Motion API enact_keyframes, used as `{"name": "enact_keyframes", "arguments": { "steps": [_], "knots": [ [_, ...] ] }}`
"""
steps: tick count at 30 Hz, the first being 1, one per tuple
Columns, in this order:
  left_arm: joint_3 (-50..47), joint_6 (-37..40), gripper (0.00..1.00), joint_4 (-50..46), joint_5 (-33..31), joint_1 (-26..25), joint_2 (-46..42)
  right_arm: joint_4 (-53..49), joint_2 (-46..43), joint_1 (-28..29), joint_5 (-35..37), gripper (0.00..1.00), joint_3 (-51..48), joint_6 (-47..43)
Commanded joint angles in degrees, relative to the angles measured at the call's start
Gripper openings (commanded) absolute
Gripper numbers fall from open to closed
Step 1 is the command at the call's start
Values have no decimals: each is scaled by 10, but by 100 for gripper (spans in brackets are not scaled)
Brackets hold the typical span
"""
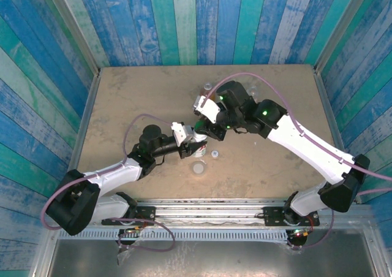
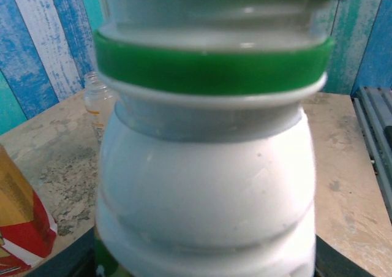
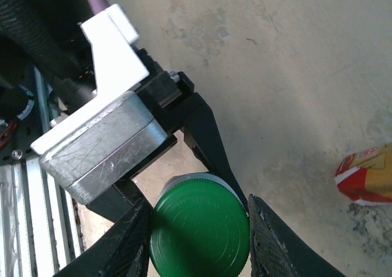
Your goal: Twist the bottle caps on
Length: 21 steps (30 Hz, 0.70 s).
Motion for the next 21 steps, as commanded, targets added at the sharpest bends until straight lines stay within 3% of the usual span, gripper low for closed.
{"name": "enact_keyframes", "arguments": {
  "steps": [1, 6, 13, 21],
  "knots": [
    [39, -8, 54, 52, -39, 2, -8, -78, 16, 14, 46, 40, -2, 63],
    [54, -9, 55, 54, -33, 2, 10, -80, 16, 27, 62, 41, -11, 98],
    [65, -14, 55, 56, -55, 2, 23, -108, 49, 30, 117, 40, 21, 257],
    [78, -15, 54, 58, -76, 2, 47, -129, 67, 61, 175, 39, 23, 373]
  ]
}}
